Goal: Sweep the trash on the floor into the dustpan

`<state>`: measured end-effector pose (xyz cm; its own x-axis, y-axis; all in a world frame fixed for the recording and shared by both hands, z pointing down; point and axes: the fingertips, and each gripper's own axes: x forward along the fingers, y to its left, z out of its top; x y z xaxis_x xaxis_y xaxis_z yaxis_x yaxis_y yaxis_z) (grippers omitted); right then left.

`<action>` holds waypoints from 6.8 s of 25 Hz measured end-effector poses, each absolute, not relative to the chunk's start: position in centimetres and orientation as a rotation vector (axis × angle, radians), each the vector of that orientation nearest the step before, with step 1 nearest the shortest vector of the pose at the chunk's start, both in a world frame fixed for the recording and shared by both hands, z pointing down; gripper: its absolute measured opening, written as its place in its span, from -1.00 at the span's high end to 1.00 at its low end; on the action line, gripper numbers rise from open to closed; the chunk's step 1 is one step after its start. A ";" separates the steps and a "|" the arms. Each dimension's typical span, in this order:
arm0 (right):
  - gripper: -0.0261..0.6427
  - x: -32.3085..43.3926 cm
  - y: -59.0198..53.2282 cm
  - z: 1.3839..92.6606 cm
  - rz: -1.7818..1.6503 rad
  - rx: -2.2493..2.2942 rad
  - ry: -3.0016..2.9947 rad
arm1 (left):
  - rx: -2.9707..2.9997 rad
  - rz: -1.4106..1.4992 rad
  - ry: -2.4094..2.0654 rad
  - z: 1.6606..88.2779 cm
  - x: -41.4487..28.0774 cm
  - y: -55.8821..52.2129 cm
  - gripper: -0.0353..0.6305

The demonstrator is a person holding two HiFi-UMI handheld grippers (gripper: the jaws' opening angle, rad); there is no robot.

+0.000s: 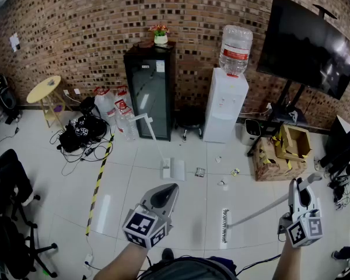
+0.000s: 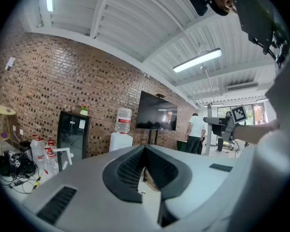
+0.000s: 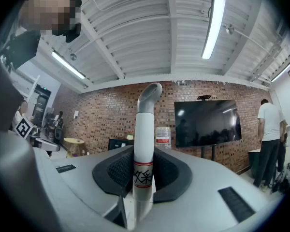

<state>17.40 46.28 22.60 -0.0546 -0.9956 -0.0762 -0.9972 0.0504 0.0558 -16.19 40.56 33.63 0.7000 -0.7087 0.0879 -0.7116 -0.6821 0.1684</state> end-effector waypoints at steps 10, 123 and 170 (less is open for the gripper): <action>0.61 15.1 38.7 23.7 0.122 -2.185 2.226 | 2.714 0.085 -1.097 35.9 -19.4 34.2 0.84; 0.66 13.5 -39.4 63.5 -0.515 -2.302 2.568 | 2.508 0.322 -1.057 61.0 -6.6 -32.8 0.82; 0.67 20.1 -28.8 34.8 -0.191 -1.919 2.514 | 2.699 0.176 -1.092 38.6 4.3 -30.6 0.83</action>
